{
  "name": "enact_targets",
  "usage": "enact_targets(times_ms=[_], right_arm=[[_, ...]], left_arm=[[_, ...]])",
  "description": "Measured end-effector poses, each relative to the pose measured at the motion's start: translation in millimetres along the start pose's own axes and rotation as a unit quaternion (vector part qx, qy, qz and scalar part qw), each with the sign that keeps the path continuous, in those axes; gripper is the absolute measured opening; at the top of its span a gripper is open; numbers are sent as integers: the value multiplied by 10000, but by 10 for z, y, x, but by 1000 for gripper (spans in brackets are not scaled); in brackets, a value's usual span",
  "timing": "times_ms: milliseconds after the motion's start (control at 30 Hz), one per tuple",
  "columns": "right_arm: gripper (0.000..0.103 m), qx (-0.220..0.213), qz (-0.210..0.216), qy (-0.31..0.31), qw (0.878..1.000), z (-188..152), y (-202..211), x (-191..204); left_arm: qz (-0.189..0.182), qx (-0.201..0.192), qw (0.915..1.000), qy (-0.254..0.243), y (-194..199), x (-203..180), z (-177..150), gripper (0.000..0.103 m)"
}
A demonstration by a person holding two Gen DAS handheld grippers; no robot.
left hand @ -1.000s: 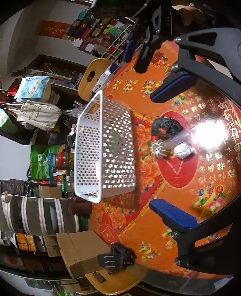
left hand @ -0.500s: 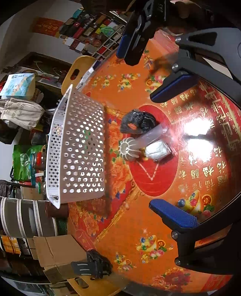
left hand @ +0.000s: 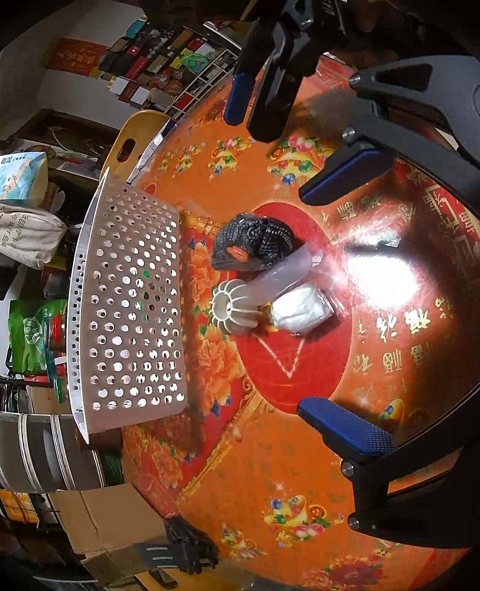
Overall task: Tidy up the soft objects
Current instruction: 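Withdraw both tools from the basket toward the black knit item and white ball, then grasp the white wrapped item with the left tool while the right tool grasps the black knit item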
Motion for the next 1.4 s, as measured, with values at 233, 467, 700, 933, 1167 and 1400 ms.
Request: enact_targets(times_ms=[233, 467, 700, 933, 1167, 1400], right_arm=[[93, 121, 119, 86, 9998, -7, -170, 147], [77, 241, 207, 99, 9994, 5, -343, 261], [66, 388, 195, 143, 9990, 31, -545, 328], [60, 486, 123, 193, 9986, 7, -672, 305], [38, 621, 199, 173, 9977, -60, -720, 309], [34, 417, 167, 94, 9989, -43, -644, 272]], left_arm=[[-18, 8, 10000, 28, -22, 98, -70, 93], [-45, 78, 10000, 43, -62, 180, -135, 78], [11, 287, 9995, -99, -165, 124, -111, 70], [-29, 391, 9990, -193, -274, 43, -74, 54], [-43, 324, 9991, -274, -281, -3, -51, 30], [15, -25, 9997, -251, -131, 33, -8, 29]])
Point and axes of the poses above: each gripper's, at about its wrist camera, not at the fingertips, and y roughly against the way its jaws point, x to its left, z to its top, the point moved 10 cm from there along -y, roughly the way its jaws point, and after that the axes turned 11 degrees about -y, right-handed, at the moved point
